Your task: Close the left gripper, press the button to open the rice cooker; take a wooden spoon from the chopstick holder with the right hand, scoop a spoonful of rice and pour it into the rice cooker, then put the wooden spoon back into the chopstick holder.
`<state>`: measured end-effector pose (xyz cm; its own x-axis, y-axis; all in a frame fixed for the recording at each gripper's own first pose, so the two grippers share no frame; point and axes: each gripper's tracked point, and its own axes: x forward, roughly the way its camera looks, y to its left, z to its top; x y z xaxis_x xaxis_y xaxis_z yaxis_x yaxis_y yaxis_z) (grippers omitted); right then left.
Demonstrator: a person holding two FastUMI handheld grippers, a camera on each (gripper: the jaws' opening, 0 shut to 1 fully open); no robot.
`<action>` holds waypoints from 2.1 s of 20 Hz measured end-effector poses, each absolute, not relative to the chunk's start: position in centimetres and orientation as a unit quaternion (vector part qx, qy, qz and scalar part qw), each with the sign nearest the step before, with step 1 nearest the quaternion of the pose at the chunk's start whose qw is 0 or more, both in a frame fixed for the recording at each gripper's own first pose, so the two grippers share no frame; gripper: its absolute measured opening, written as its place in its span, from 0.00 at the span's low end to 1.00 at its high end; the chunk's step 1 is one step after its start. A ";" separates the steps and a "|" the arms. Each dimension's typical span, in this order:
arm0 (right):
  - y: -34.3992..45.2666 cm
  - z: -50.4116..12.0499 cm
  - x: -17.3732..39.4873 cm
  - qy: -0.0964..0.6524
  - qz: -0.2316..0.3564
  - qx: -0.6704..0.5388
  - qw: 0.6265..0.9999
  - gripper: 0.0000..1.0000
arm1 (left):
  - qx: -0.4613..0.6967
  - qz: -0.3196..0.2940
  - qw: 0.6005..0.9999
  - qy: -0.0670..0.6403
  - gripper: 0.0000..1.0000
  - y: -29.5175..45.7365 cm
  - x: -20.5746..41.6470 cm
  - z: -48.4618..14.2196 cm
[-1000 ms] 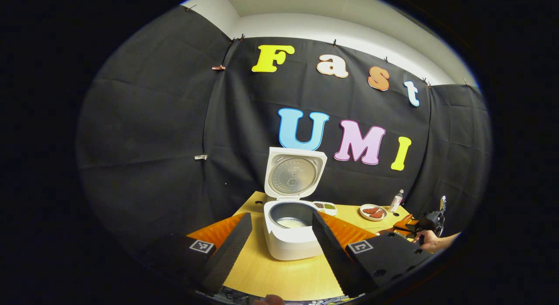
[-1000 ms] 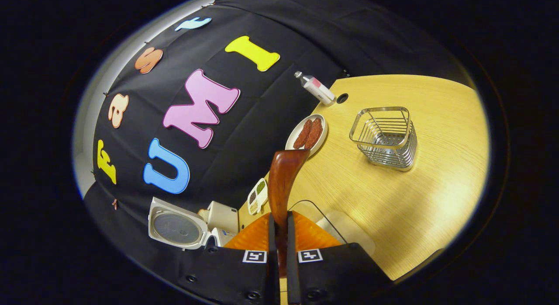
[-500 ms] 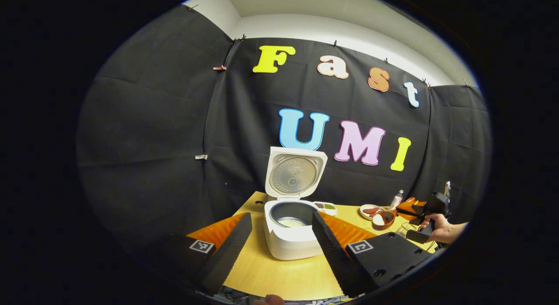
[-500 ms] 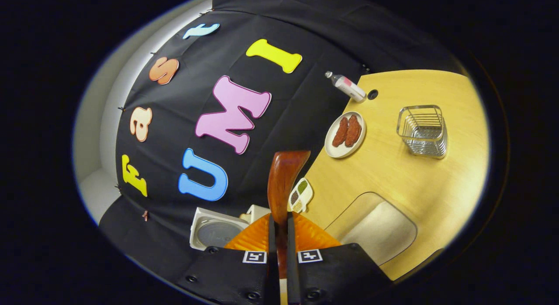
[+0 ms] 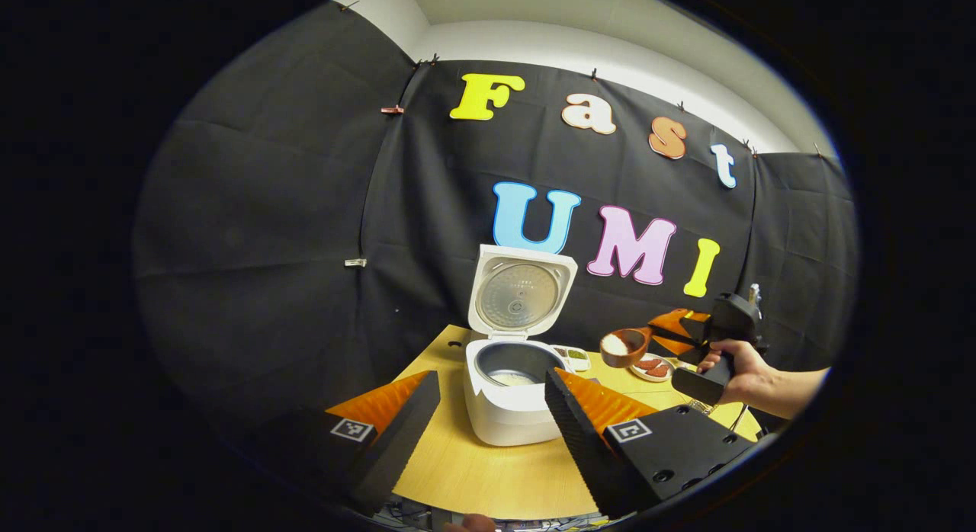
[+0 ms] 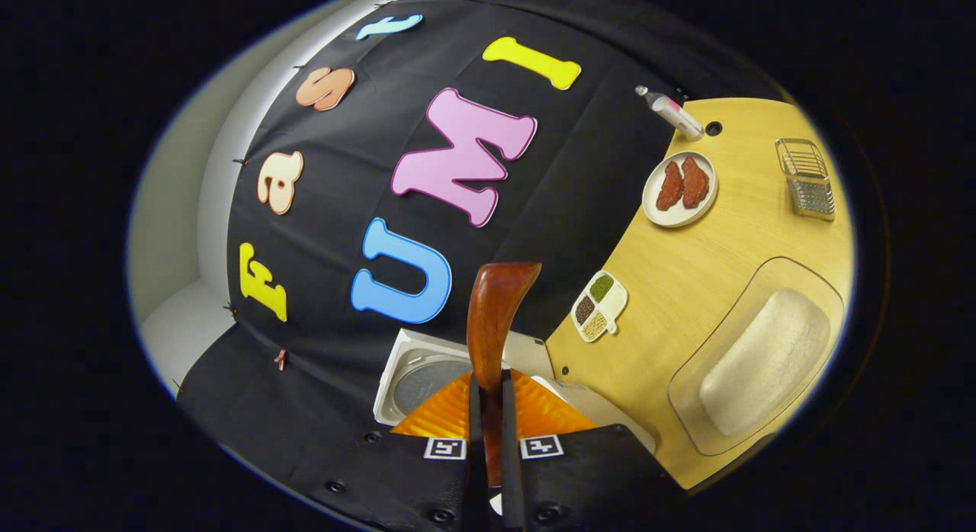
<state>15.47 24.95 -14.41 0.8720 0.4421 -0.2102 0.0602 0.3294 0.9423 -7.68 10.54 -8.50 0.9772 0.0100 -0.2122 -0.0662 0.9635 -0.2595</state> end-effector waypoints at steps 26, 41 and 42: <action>44.5 -17.2 21.2 0.190 0.241 0.076 0.949 0.11 | -0.163 0.046 0.977 0.126 0.95 14.8 -8.9 -11.3; 48.2 -13.0 16.7 0.010 0.369 -0.236 0.899 0.11 | -0.164 0.055 0.977 0.126 0.95 14.8 -9.5 -11.5; 48.4 -12.8 16.5 0.006 0.371 -0.238 0.898 0.11 | -0.165 0.055 0.977 0.126 0.95 14.8 -9.5 -11.4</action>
